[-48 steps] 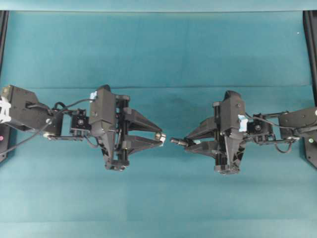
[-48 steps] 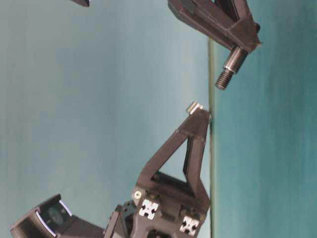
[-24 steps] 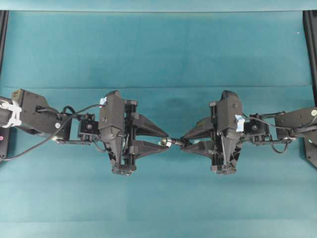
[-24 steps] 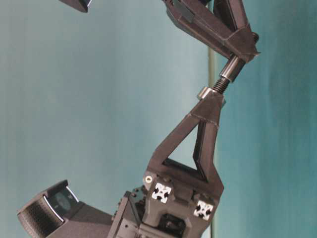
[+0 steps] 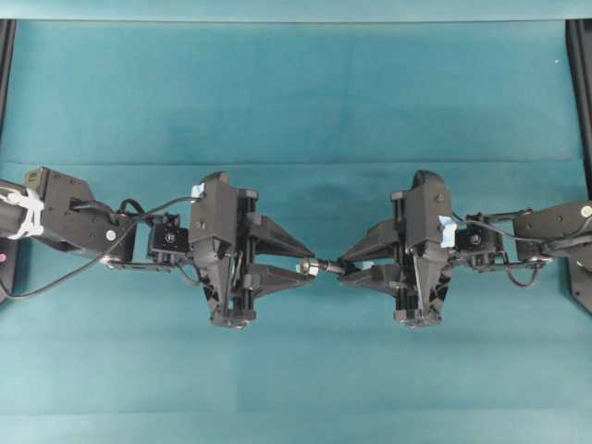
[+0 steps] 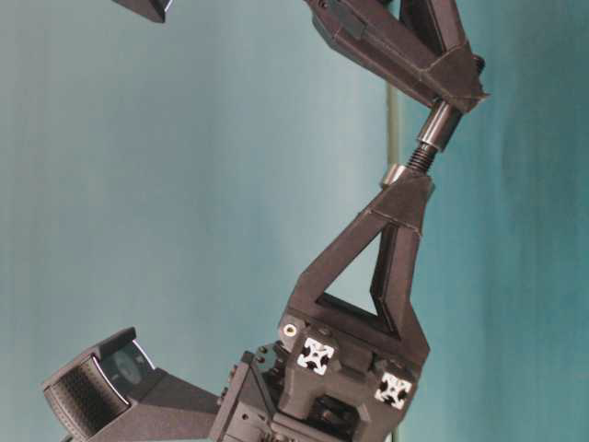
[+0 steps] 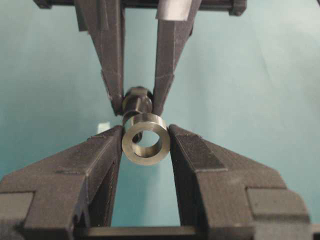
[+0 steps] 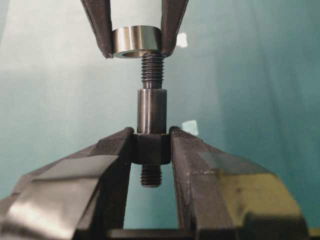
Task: Insert the washer onto the shaft with both hands.
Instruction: 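Push the washer with the left gripper down over the shaft threads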
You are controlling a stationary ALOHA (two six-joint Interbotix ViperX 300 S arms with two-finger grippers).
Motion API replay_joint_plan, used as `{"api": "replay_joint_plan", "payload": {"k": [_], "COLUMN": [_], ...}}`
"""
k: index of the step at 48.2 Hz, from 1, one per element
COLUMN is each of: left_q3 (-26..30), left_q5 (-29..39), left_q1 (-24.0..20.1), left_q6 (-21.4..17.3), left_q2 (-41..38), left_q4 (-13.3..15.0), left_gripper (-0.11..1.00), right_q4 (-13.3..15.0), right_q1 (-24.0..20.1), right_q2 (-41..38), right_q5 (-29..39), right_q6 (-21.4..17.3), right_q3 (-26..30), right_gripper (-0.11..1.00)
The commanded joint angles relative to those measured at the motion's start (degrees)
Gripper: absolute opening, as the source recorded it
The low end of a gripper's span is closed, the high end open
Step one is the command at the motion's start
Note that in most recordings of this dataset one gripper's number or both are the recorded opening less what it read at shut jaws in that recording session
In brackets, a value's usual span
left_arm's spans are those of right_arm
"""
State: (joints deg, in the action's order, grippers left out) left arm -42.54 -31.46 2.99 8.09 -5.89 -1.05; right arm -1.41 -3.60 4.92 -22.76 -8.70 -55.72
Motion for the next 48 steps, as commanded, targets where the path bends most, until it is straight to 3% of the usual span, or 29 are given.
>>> {"api": "replay_joint_plan", "payload": {"k": [1,48], "left_q3": [0.7,4.6], "left_q5": [-0.2,3.4], "left_q1": [-0.6,0.0], "left_q6": [0.0,-0.8], "left_q2": [0.3,-2.3], "left_q4": [-0.1,-0.1], "left_gripper": [0.38,0.38], "right_q4": [-0.1,-0.1], "right_q1": [-0.5,-0.3], "right_q2": [0.4,-0.2], "right_q5": [-1.5,-1.3], "right_q6": [-0.2,0.3], "right_q3": [1.3,2.2], "right_gripper": [0.0,0.0]}}
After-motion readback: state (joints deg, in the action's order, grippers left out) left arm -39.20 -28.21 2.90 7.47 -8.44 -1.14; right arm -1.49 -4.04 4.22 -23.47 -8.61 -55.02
